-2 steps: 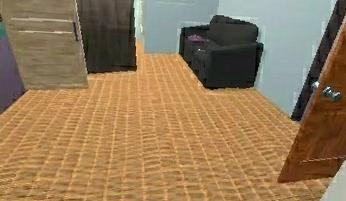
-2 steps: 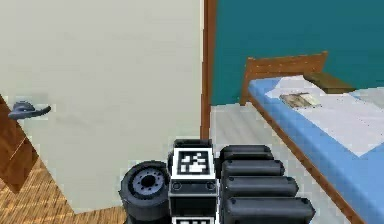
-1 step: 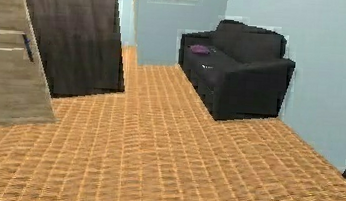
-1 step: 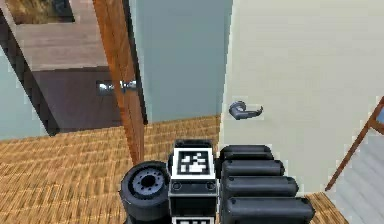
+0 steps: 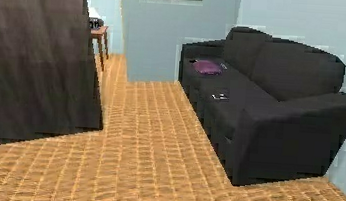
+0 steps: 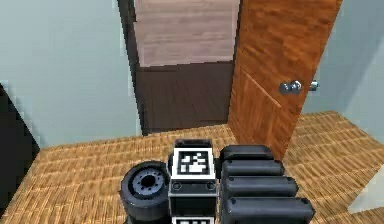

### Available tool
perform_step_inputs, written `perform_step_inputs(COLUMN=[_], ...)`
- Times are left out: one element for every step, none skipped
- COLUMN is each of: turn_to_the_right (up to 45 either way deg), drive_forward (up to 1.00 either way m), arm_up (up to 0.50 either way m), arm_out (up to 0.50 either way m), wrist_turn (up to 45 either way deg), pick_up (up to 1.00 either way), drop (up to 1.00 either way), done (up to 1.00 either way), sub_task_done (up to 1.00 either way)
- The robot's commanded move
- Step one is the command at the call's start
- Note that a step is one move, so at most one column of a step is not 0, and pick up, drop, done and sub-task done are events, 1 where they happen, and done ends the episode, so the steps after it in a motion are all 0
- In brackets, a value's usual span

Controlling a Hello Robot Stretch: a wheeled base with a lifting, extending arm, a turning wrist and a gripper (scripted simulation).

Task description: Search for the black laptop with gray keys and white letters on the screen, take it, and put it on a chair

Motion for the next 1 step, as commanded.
perform_step_inputs(turn_to_the_right=[0.0], drive_forward=[1.00], arm_up=[0.00], arm_out=[0.00], wrist_turn=[0.0], pick_up=[0.00], drop=[0.00], done=[0.00], sub_task_done=[0.00])
